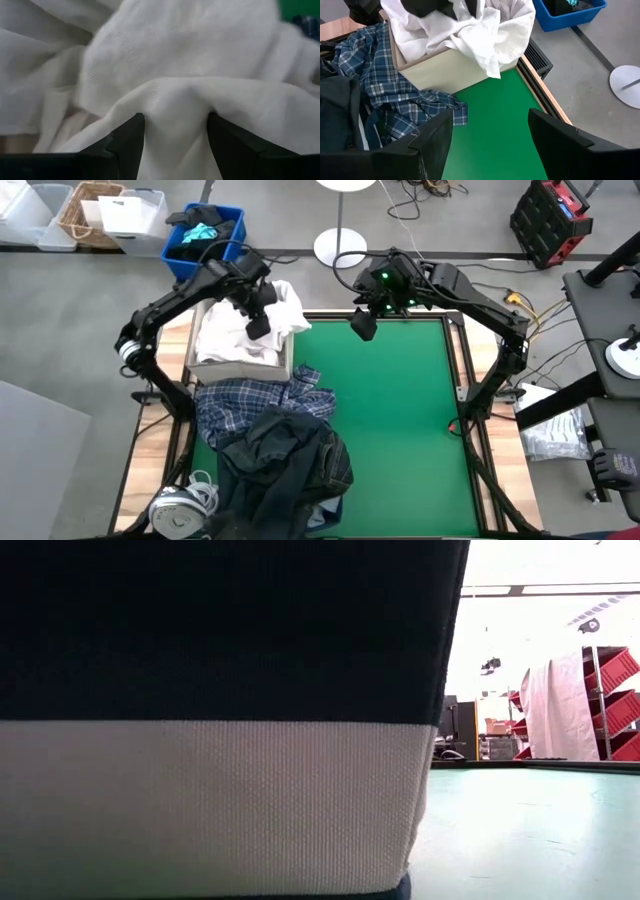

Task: Sort clothes
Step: Put the white shirt into the white laundry organizer

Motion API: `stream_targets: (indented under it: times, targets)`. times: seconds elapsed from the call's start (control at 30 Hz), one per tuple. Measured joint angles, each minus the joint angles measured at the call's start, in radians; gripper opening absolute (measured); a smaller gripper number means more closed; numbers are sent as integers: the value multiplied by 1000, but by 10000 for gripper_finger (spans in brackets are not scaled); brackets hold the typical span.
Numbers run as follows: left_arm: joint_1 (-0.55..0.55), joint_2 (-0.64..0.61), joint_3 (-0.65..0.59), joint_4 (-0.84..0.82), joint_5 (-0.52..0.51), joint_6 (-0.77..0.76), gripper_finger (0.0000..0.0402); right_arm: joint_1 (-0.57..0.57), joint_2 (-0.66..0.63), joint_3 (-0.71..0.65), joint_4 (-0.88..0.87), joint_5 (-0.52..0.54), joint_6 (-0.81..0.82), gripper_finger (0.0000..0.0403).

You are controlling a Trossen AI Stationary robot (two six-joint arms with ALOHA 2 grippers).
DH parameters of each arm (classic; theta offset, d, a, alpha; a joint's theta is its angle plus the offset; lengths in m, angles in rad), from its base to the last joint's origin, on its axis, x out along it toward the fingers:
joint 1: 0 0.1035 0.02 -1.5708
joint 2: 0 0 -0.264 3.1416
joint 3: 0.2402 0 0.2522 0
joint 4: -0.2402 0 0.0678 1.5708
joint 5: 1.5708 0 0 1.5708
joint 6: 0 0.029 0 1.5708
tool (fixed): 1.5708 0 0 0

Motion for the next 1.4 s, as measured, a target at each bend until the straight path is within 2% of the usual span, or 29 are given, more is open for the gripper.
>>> stream_targets:
  times: [0.13,0.3,0.4,0.8,0.97,1.17,1.3,1.4]
  targets:
    - [1,65,0,-53,-5,-6,194,0,0,0,0,0,0,251]
    - [5,154,-1,-212,-84,-40,187,0,0,0,0,0,0,243]
    - [6,191,-1,-232,-86,-47,181,0,0,0,0,0,0,238]
    - [14,199,-1,-250,-85,-104,154,0,0,-4,-1,0,0,247]
    - [14,130,36,-277,-91,-161,160,0,0,-4,-2,0,0,251]
    - [16,25,102,-305,-89,-120,214,0,0,-4,-2,0,0,259]
    - [10,-62,117,-217,-89,-3,249,0,0,-4,-2,0,0,263]
    - [10,-118,117,-114,-54,11,261,0,0,-4,-2,0,0,262]
